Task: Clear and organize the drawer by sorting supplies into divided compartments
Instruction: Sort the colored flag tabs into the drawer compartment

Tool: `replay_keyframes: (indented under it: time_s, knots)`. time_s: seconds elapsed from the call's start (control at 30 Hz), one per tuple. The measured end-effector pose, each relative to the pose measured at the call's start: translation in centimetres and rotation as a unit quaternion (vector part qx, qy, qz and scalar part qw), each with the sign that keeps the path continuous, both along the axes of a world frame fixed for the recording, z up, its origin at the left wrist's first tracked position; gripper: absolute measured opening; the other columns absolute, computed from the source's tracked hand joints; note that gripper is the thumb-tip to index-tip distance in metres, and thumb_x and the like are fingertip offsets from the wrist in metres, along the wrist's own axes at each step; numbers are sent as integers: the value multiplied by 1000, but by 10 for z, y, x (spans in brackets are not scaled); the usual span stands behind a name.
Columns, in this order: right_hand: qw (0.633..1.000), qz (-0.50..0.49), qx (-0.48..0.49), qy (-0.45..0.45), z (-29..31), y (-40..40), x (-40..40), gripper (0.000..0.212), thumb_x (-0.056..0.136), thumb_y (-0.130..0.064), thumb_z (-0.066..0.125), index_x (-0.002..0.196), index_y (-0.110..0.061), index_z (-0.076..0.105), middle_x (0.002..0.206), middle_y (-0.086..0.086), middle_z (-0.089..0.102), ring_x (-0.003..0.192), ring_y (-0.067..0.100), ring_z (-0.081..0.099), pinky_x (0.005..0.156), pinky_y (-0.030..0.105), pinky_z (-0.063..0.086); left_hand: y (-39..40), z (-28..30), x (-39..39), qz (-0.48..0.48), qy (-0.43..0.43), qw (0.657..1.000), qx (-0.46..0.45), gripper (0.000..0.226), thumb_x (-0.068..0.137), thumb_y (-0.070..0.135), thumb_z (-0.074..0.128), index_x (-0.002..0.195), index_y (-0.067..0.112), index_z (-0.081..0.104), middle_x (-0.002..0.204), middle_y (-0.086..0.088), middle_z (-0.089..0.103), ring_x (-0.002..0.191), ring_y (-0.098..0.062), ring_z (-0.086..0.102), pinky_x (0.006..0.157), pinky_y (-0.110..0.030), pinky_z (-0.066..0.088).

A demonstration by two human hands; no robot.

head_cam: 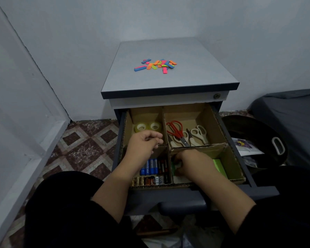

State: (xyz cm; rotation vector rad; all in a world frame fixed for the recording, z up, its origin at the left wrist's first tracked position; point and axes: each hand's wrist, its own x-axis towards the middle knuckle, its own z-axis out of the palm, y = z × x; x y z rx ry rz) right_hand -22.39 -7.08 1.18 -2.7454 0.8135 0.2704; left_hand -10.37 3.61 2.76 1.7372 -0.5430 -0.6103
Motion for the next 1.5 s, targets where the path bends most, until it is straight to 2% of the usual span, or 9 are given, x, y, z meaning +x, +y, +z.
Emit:
replay_keyframes:
  time_s: [0.2,0.43,0.63,0.8,0.97,1.1,1.17,1.33,1.5]
  knots:
    - [996,-69,51,-4,5,-8,-8,23,85,-28,65,108,-30,66,107,-4,63,97,18,61,83,34,53,0,0,1,-1,1,1000,-4,20,93,3,53,96,16,69,87,3,71,68,-1,56,54,-12,43]
    - [983,-171,-31,52,19,-36,-38,12,90,-8,49,80,-11,56,79,4,48,80,25,55,67,29,42,1,-1,3,-6,0,1000,-6,20,93,4,53,99,14,69,89,1,71,68,-1,56,55,-12,43]
    - [978,-198,23,70,12,-36,-36,18,91,-10,51,104,-10,63,107,10,62,103,29,60,82,37,49,1,-1,3,-6,3,1000,-8,20,93,3,53,100,12,69,88,1,71,66,-1,56,54,-11,43]
    - [977,-201,35,68,14,-36,-36,15,91,-11,52,102,-10,62,105,9,61,102,28,60,83,37,48,2,-1,3,-5,3,1000,-8,20,93,4,53,100,13,69,89,1,71,68,-1,56,55,-12,44]
    - [974,-215,48,53,20,-40,-36,12,89,-12,54,77,-14,52,76,2,50,80,22,54,71,30,46,1,0,3,-4,6,1000,-7,19,93,4,53,101,12,69,90,-1,71,67,-1,56,55,-11,44]
    - [963,-216,154,50,27,-39,-26,15,84,-16,65,95,-8,71,96,12,68,94,28,64,82,37,55,1,-1,4,-4,8,1000,-8,19,92,3,54,100,12,69,90,-2,71,66,-2,56,54,-13,43]
    - [966,-194,152,78,25,-38,-26,20,84,-15,67,103,-12,71,106,10,67,100,26,63,89,38,54,1,-2,4,-5,7,1000,-6,19,93,3,54,100,12,69,90,-2,71,66,-1,56,55,-13,43]
    - [985,-140,94,40,15,-40,-36,31,74,-15,77,76,-36,55,106,-5,57,101,19,58,90,36,52,1,-1,4,-6,3,1000,-7,19,93,4,54,99,14,69,90,0,71,68,-1,56,56,-14,44]
    - [994,-76,72,43,13,-38,-35,39,74,-15,76,102,-40,64,102,-9,54,97,15,59,81,30,52,0,-2,4,-8,5,1000,-9,20,93,4,54,98,14,69,88,1,71,68,-1,56,56,-14,43]
